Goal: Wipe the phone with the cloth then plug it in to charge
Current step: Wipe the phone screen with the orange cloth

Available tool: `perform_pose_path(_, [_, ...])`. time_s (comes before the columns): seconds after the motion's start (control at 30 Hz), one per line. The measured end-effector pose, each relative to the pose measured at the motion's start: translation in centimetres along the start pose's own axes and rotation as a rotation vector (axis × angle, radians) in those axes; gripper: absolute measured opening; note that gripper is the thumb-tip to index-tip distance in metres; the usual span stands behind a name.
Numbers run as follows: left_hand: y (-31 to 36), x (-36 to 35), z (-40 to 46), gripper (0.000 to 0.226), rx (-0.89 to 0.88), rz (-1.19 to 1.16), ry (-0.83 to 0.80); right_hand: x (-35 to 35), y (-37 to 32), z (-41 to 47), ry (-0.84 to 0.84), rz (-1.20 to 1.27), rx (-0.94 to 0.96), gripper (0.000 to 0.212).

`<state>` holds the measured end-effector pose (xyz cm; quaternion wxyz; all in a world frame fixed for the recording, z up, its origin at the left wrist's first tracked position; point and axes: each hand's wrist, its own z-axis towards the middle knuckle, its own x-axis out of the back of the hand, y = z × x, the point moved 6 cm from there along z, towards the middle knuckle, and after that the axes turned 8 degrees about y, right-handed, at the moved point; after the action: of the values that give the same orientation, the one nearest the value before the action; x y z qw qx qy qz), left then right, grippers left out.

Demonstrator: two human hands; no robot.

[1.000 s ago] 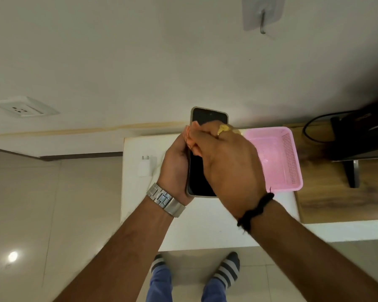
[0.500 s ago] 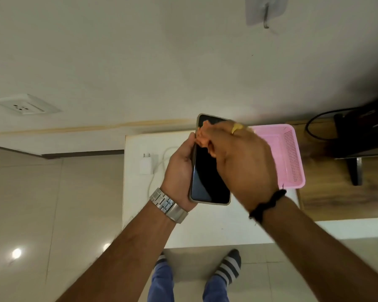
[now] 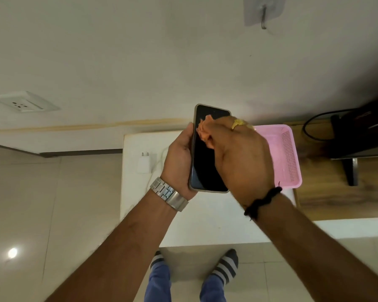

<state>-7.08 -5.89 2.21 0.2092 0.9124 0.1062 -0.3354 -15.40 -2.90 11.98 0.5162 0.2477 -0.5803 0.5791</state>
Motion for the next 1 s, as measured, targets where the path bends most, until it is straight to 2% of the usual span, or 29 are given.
perform_pose_path(0.07, [0.9, 0.2, -0.2, 0.06, -0.031, 0.043, 0.003, -0.1, -1.8, -2.6, -0.097, 0.078, 0.043, 0.022])
perform_pose_path(0.13, [1.0, 0.5, -0.5, 0.066, -0.053, 0.079, 0.006, 0.0, -2.6, -4.9, -0.183, 0.096, 0.171, 0.028])
perform_pose_path(0.2, [0.1, 0.5, -0.9, 0.061, -0.01, 0.048, -0.003, 0.8, -0.4, -2.9, -0.089, 0.127, 0.093, 0.018])
perform_pose_path(0.23, [-0.5, 0.4, -0.9, 0.055, 0.003, 0.025, -0.018, 1.1, 1.0, -1.4, 0.0, 0.122, 0.014, 0.02])
perform_pose_path(0.3, [-0.7, 0.1, -0.9, 0.049, -0.003, 0.007, -0.032, 0.8, 2.0, -0.2, 0.034, 0.051, -0.062, 0.026])
perform_pose_path(0.37, [0.0, -0.1, -0.9, 0.057, -0.018, 0.011, -0.015, -0.1, 0.0, -2.1, -0.079, 0.021, 0.034, 0.029])
perform_pose_path(0.43, [0.8, 0.0, -0.7, 0.068, -0.047, 0.058, -0.002, -0.6, -2.1, -5.5, -0.268, 0.046, 0.138, 0.037])
perform_pose_path(0.47, [0.9, -0.1, -0.8, 0.069, -0.049, 0.074, -0.001, -0.4, -2.3, -6.3, -0.303, 0.053, 0.18, 0.034])
perform_pose_path(0.53, [0.2, -0.3, -0.9, 0.066, -0.01, 0.071, -0.004, 0.3, -1.1, -4.7, -0.189, 0.044, 0.199, 0.027])
perform_pose_path(0.63, [-0.5, -0.7, -1.0, 0.057, 0.019, 0.021, -0.026, 1.3, 0.8, -0.8, 0.012, 0.01, 0.05, 0.026])
perform_pose_path(0.67, [-0.2, -0.7, -1.0, 0.056, 0.007, 0.011, -0.028, 1.1, 0.4, -0.8, 0.02, 0.009, 0.056, 0.027])
perform_pose_path(0.73, [0.8, -0.6, -0.9, 0.061, -0.048, 0.052, -0.018, 0.2, -1.5, -2.9, -0.086, 0.023, 0.127, 0.035])
perform_pose_path(0.8, [1.3, -0.2, -0.6, 0.068, -0.073, 0.08, -0.013, 0.2, -2.3, -5.9, -0.172, 0.043, 0.234, 0.036])
perform_pose_path(0.87, [0.7, -0.3, -0.7, 0.069, -0.043, 0.081, -0.007, 0.9, -0.6, -5.7, -0.122, 0.031, 0.247, 0.029])
perform_pose_path(0.93, [-0.3, -0.8, -0.8, 0.062, -0.01, 0.062, -0.046, 1.4, 1.3, -3.5, -0.002, 0.006, 0.139, 0.023])
perform_pose_path(1.0, [-0.6, -1.2, -0.7, 0.055, -0.016, 0.04, -0.047, 1.2, 0.9, -2.2, 0.046, 0.023, 0.072, 0.022])
